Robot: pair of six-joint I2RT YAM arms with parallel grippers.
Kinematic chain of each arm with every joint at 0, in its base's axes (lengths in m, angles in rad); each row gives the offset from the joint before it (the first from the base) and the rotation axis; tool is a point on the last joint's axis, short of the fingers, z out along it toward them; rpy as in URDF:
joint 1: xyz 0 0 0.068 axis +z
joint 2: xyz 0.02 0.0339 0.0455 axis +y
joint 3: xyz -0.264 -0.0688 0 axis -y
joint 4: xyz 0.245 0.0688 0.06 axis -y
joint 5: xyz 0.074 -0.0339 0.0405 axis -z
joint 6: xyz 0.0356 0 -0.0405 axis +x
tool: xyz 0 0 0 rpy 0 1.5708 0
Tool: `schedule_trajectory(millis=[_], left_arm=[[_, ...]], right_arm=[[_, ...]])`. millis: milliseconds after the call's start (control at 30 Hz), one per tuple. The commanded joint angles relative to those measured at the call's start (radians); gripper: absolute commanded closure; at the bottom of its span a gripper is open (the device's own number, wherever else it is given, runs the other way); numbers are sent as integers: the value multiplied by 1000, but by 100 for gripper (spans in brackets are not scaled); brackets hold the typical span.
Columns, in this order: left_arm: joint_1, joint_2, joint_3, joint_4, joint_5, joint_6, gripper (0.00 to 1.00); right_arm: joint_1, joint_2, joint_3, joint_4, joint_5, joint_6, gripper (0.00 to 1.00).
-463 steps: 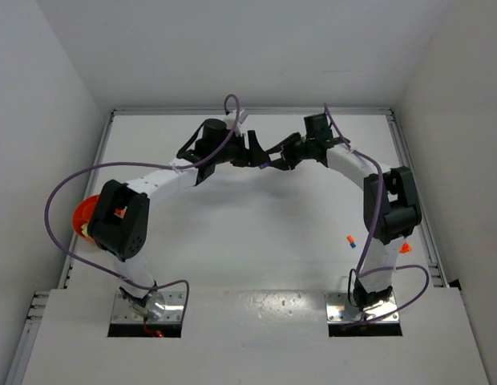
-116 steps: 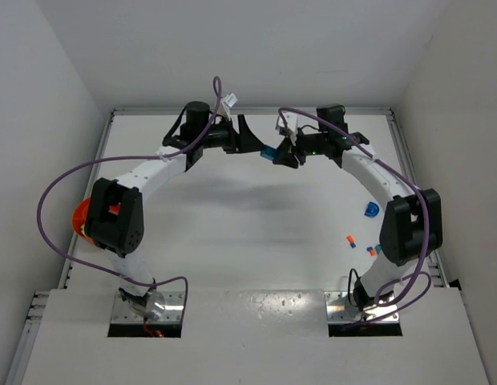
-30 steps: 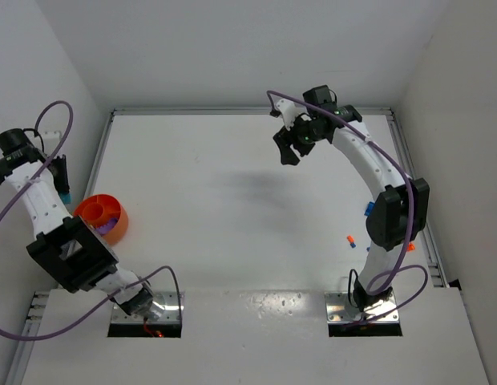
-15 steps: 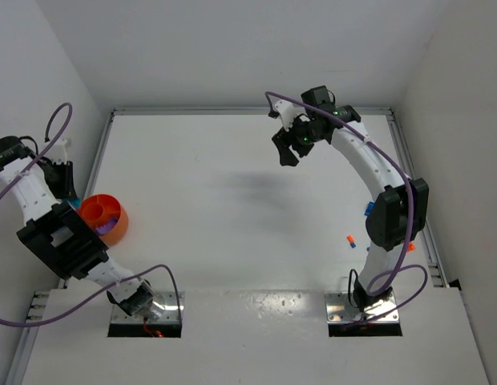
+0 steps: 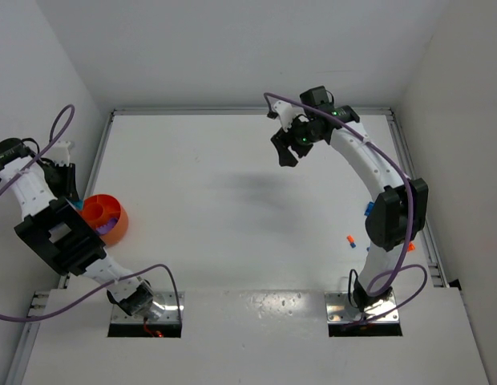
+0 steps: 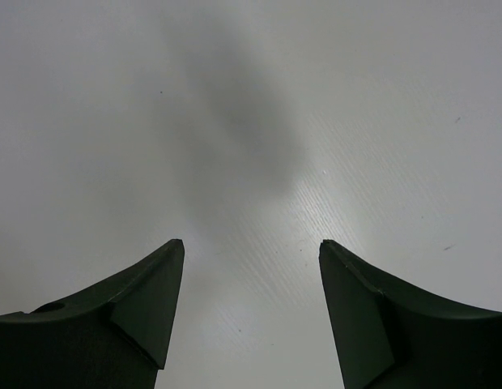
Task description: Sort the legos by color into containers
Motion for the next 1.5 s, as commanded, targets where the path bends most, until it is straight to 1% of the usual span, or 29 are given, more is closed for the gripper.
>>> schedule_trajectory(millis=[0, 367, 467, 700, 900, 967, 1133, 1167, 1233, 1267, 1367, 1433, 1467], left_arm=[[10, -3, 3, 12, 16, 25, 89], [10, 7, -40, 33, 27, 34, 88], [10, 7, -40, 33, 36, 43, 85], [10, 17, -49, 33, 36, 43, 72], [10, 27, -49, 33, 36, 43, 66], [10, 27, -49, 33, 36, 43, 58], [10, 27, -49, 42, 27, 52, 49], [20, 27, -49, 42, 27, 52, 46], [20, 27, -38, 32, 42, 52, 44], [30, 27, -12, 32, 55, 52, 43], [30, 17, 43, -10, 96, 61, 43], [30, 7, 101, -39, 150, 62, 42], [30, -2, 124, -49, 169, 62, 38]], right_arm=[[8, -7, 12, 16, 7, -1, 31], [17, -7, 12, 25, 26, -1, 31], [17, -7, 12, 25, 26, -1, 31], [26, -7, 3, 25, 35, -1, 31], [26, -7, 3, 25, 35, -1, 31], [26, -7, 3, 25, 35, -1, 31], [26, -7, -6, 25, 44, -1, 31], [26, -7, -6, 25, 44, -1, 31], [26, -7, -16, 25, 44, -10, 31], [26, -16, -16, 25, 55, -10, 31], [26, -26, -35, 48, 75, 1, 31], [2, -46, -58, 60, 84, 13, 31], [2, -62, -69, 71, 105, 22, 31]])
